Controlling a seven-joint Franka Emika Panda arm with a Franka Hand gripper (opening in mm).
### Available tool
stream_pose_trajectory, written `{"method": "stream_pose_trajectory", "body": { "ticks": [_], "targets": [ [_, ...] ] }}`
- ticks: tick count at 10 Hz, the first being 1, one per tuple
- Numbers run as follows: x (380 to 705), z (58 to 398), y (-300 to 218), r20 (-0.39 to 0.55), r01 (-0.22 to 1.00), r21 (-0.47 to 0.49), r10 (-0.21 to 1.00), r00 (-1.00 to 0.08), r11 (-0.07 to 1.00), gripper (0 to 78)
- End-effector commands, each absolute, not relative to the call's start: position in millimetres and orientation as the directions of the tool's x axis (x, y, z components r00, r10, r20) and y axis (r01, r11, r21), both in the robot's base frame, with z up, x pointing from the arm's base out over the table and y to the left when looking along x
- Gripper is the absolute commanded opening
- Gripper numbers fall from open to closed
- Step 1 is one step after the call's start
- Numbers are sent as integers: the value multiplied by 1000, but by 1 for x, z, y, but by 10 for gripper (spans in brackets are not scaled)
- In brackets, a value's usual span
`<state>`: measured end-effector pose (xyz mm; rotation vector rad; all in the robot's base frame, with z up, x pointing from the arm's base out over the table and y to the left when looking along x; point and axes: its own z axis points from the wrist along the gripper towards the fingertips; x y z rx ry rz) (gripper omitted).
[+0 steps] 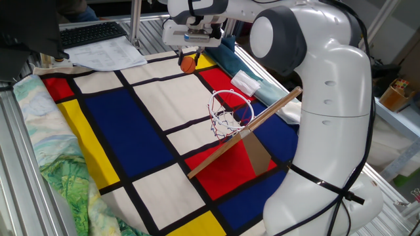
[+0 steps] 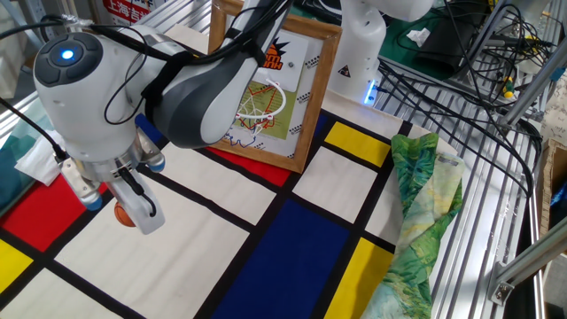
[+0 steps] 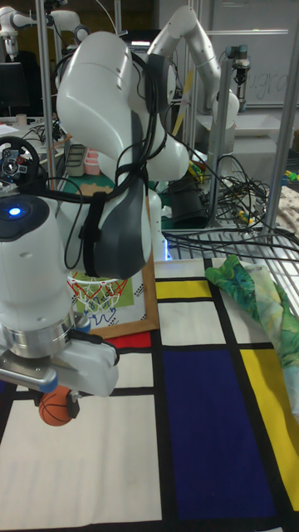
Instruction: Grab a basketball, release it and shoot it into the basket
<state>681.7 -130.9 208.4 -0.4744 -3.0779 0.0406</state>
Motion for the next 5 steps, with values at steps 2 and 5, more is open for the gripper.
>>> {"method": "stream_pose_trajectory", "body": {
  "ticks": [2,5],
  "targets": [
    [682,211,-131,-103,218,-32,214,-971,975,14],
    [682,211,-131,-106,189,-20,186,-977,982,14]
  ]
}}
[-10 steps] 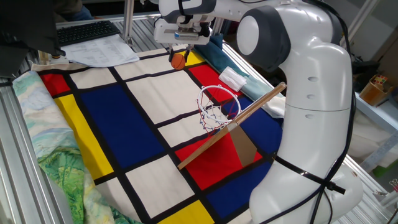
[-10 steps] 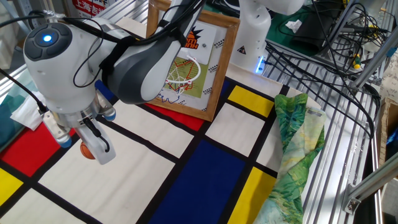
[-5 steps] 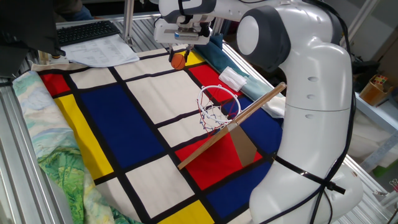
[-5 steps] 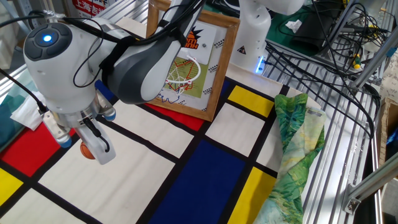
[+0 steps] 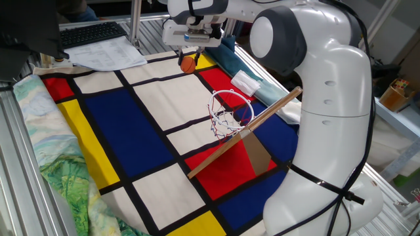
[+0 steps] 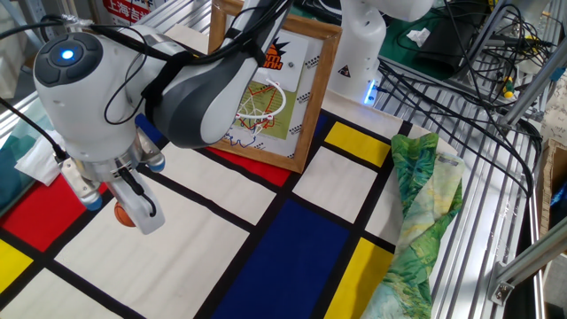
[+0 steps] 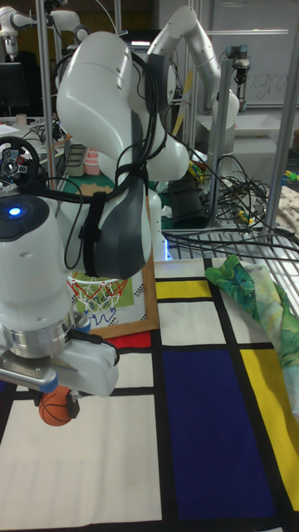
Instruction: Grab a basketball, release it and shoot it into the basket
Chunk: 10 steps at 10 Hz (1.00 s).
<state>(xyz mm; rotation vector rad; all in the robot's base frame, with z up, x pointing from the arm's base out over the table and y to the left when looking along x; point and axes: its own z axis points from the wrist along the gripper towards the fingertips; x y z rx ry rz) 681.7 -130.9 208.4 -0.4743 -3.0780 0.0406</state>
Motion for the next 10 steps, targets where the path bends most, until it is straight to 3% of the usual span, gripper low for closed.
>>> {"method": "stream_pose_trajectory", "body": {
  "ticks": [1,3,10],
  "targets": [
    [682,215,-132,-98,196,-24,193,-976,980,14],
    [673,241,-133,-75,198,-34,195,-978,980,14],
    [626,279,-133,-71,206,-46,202,-977,978,14]
  ]
}}
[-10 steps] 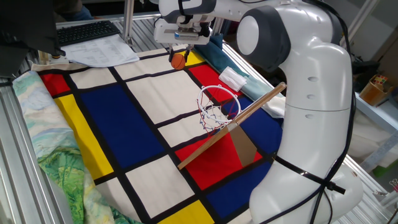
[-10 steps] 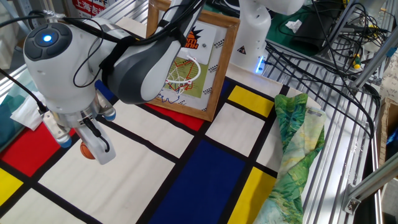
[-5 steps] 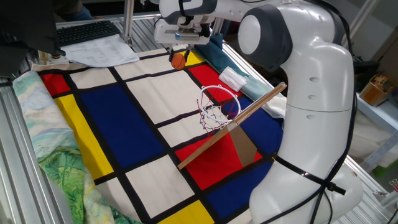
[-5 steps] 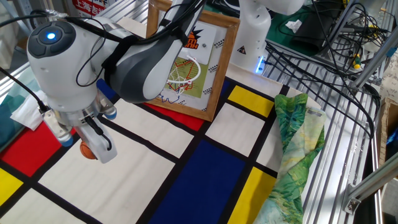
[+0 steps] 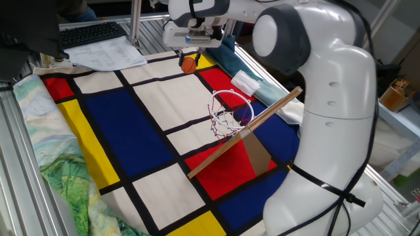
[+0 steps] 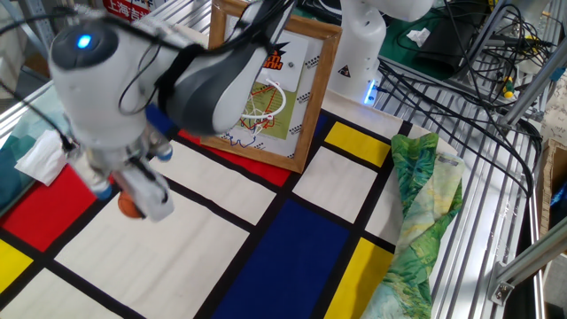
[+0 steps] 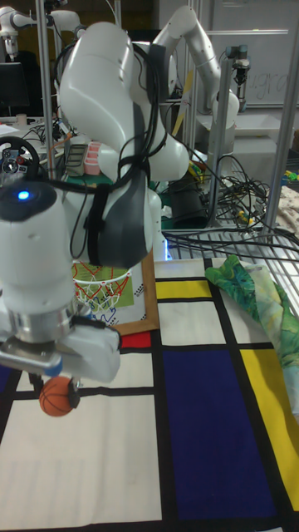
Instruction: Grab a basketball, release it and shoot it into the basket
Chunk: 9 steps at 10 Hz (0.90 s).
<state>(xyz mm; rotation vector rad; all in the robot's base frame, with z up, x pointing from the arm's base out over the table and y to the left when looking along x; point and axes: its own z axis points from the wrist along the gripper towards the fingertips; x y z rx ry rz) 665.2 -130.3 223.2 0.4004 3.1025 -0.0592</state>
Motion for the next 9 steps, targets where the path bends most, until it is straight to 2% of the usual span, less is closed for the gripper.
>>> {"method": "stream_pose_trajectory", "body": {
  "ticks": [1,5,8,9],
  "targets": [
    [622,283,-134,-69,200,-46,197,-978,979,14],
    [595,305,-137,-50,198,-25,197,-979,980,14],
    [578,308,-135,-52,202,-24,201,-978,979,14],
    [559,308,-127,-54,217,-22,216,-975,976,14]
  ]
}}
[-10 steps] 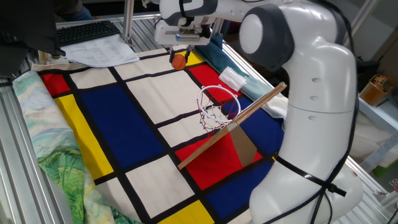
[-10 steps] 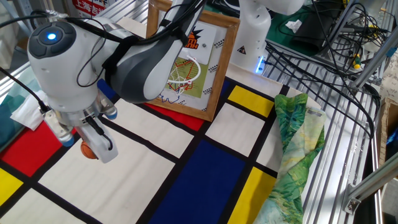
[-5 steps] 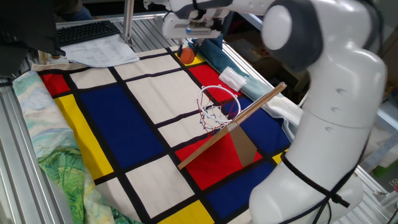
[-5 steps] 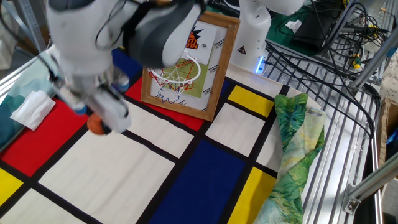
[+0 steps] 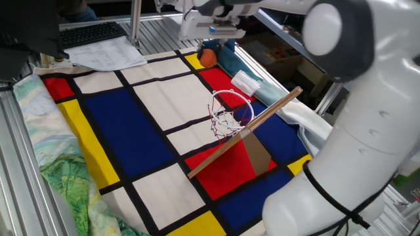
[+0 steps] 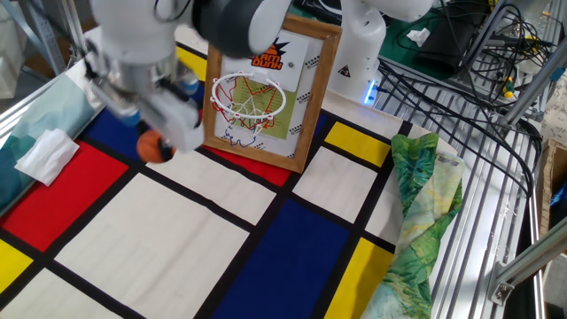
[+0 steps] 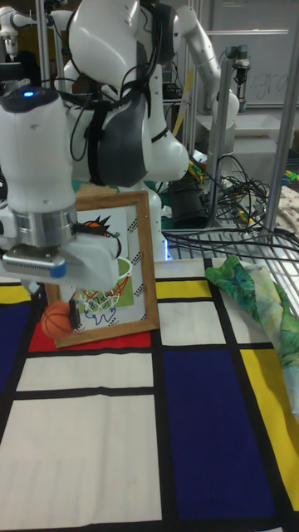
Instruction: Grab a basketball, release it and shoot it into the basket
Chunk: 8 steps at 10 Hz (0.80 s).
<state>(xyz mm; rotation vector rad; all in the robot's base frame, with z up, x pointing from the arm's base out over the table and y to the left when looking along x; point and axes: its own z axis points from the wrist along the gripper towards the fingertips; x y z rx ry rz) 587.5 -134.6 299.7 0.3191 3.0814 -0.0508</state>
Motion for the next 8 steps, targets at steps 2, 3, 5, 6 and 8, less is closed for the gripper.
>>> {"method": "stream_pose_trajectory", "body": {
  "ticks": [2,3,5,6,8],
  "targets": [
    [543,312,-119,-53,233,-19,231,-971,972,14],
    [535,315,-111,-49,246,-19,245,-968,969,14],
    [527,319,-104,-44,259,-18,258,-965,966,14],
    [524,321,-101,-42,262,-17,261,-964,965,14],
    [523,321,-100,-44,264,-11,263,-964,964,14]
  ]
}}
